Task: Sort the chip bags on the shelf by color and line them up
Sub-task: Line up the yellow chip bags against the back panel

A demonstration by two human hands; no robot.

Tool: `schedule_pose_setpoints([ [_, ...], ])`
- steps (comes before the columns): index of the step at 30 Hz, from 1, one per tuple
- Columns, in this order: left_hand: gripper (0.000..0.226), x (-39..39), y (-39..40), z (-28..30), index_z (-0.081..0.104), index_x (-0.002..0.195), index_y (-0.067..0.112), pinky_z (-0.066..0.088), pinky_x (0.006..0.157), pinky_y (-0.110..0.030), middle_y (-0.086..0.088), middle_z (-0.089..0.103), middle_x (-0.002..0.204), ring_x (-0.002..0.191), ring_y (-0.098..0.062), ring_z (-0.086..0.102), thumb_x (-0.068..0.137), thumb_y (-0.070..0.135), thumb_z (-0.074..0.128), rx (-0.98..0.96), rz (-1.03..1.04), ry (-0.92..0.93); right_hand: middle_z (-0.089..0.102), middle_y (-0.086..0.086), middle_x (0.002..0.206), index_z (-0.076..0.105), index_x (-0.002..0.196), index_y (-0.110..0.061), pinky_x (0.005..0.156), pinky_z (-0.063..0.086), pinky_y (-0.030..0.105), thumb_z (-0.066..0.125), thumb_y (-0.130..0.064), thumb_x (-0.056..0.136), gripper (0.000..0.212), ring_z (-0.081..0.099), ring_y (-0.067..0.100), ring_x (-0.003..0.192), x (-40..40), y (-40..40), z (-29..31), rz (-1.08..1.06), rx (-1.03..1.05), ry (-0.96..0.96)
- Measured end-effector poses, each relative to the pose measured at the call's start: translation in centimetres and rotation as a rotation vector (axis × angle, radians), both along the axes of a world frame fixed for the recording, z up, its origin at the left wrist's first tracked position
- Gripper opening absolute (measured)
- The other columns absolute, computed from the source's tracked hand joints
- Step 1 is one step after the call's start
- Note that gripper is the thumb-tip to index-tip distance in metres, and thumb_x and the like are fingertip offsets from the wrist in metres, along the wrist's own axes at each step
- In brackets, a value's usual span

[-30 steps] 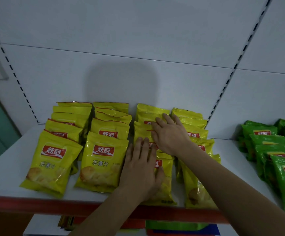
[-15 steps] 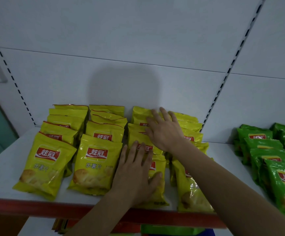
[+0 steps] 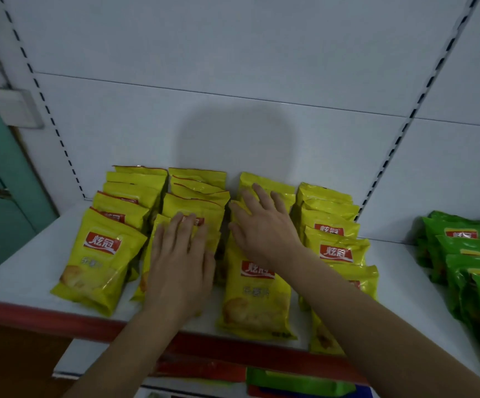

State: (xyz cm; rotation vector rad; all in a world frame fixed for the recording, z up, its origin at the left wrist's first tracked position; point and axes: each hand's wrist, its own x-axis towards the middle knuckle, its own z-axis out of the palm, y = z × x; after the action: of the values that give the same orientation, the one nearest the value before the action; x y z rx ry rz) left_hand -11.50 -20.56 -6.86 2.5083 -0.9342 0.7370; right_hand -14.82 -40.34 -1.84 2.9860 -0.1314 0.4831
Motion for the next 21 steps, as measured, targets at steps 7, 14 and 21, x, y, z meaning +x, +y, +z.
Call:
schedule_pose_setpoints([
  [7,0.052,3.4,5.3,-0.5,0.064,0.133,0.006,0.043,0.111,-0.058,-0.021,0.053,0.150,0.138,-0.041,0.048,0.096,0.033,0.039,0.070,0.027,0.022,0.047,0.012,0.160,0.058,0.145,-0.025,0.125,0.024,0.064,0.028,-0.053,0.102,0.059,0.030,0.039,0.155,0.4,6.1,-1.4,0.032,0.000,-0.018],
  [14,0.052,4.3,7.1,-1.1,0.068,0.131,0.010,0.028,0.121,-0.063,-0.017,0.056,0.149,0.145,-0.040,0.043,0.094,0.039,0.047,0.194,-0.105,-0.005,0.039,0.010,0.166,0.051,0.153,-0.031,0.123,0.019,0.069,0.035,-0.067,0.101,0.066,0.024,0.039,0.158,-0.5,9.3,-3.6,0.007,-0.130,0.066],
  [21,0.051,4.0,7.8,-0.7,0.067,0.133,0.009,0.023,0.124,-0.063,-0.019,0.053,0.152,0.153,-0.038,0.034,0.099,0.043,0.051,0.213,-0.206,-0.042,0.019,0.009,0.175,0.038,0.160,-0.038,0.125,0.013,0.070,0.028,-0.069,0.103,0.065,0.007,0.042,0.162,-1.4,9.0,-2.9,-0.043,-0.220,0.175],
])
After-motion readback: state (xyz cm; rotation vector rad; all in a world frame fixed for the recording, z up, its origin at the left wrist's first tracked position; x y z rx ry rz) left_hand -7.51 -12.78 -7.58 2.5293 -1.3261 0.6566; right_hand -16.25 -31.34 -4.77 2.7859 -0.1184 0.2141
